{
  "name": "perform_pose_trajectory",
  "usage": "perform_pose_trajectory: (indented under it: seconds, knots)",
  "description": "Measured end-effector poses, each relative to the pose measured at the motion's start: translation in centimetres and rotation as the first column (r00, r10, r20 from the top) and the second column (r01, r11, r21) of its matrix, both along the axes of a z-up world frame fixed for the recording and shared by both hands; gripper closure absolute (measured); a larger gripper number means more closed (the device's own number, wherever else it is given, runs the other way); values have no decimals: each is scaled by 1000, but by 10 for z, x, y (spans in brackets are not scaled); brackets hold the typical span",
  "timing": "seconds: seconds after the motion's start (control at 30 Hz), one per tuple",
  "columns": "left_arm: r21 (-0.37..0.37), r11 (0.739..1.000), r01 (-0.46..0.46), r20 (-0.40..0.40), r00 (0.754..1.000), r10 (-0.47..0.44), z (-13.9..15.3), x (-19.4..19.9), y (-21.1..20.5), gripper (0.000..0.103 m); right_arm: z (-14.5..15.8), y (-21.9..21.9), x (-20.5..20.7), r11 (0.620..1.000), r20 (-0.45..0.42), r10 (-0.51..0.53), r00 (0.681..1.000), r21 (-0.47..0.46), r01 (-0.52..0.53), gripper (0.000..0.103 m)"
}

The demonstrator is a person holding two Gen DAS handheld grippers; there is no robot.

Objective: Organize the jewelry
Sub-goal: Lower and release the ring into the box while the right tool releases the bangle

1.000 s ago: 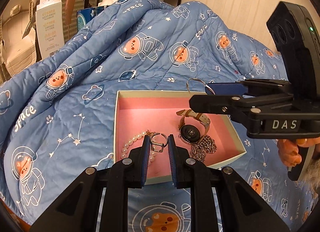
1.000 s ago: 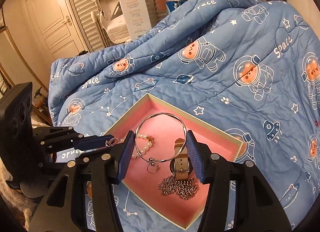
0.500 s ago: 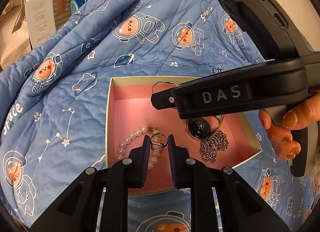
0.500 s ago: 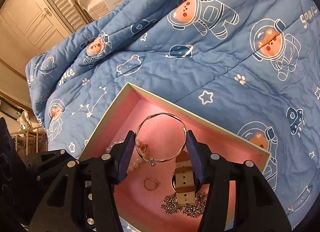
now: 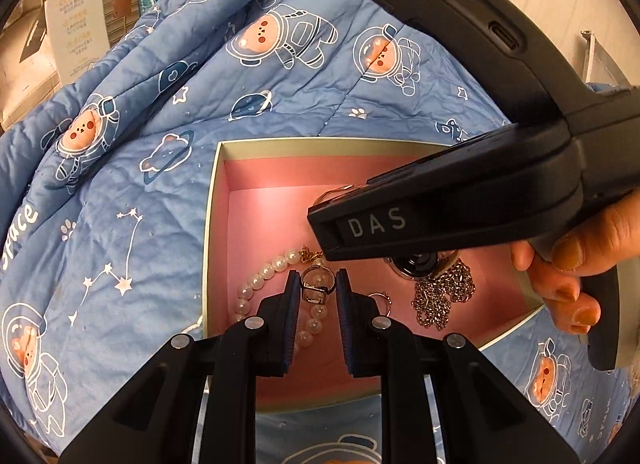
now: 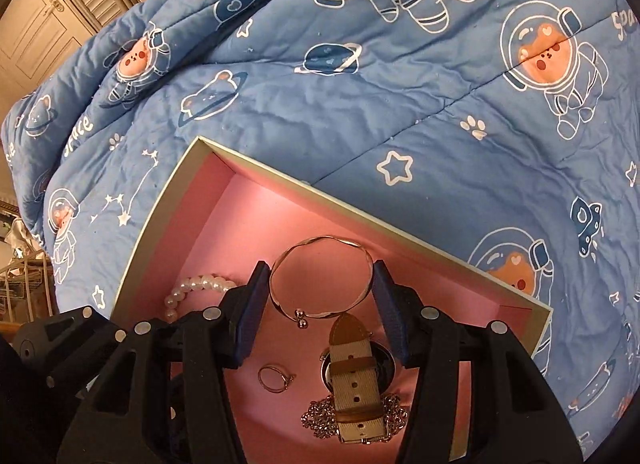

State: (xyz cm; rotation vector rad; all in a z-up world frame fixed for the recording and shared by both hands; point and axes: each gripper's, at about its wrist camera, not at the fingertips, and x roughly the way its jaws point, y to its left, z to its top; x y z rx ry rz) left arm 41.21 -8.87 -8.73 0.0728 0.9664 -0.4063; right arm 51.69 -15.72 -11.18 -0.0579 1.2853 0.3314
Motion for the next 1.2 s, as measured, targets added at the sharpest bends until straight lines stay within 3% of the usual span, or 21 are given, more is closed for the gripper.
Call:
perform_pose_trajectory:
  seconds: [0.2,0.47,0.73,0.8,0.87,1.2]
  knots:
    - [22,1000,-7,4,1000,7,-2,11,-4,85,-1,3,6,999,3,-25,1000,20,25,50]
    - [64,998,0,10,1000,-1,-7,15,-9,85,-8,20,0,998,44,-1,999,-58,3,50]
    - [58,998,5,10,1000,-5,-7,18,-11,84,-8,25,-1,999,50,-6,999,-44,8,49]
    - [55,998,8,11,1000,-9,-7,17,-11,83,-8,25,0,999,50,-4,999,-39,6,43]
    - [52,999,9,16,1000,-10,-5,13,-10,77,-9,23,2,999,48,-10,999,-37,12,34]
    - [37,999,21,88,996,-24,22,-15,-5,42,14,-6,-7,997,67,-6,998,72,1,34]
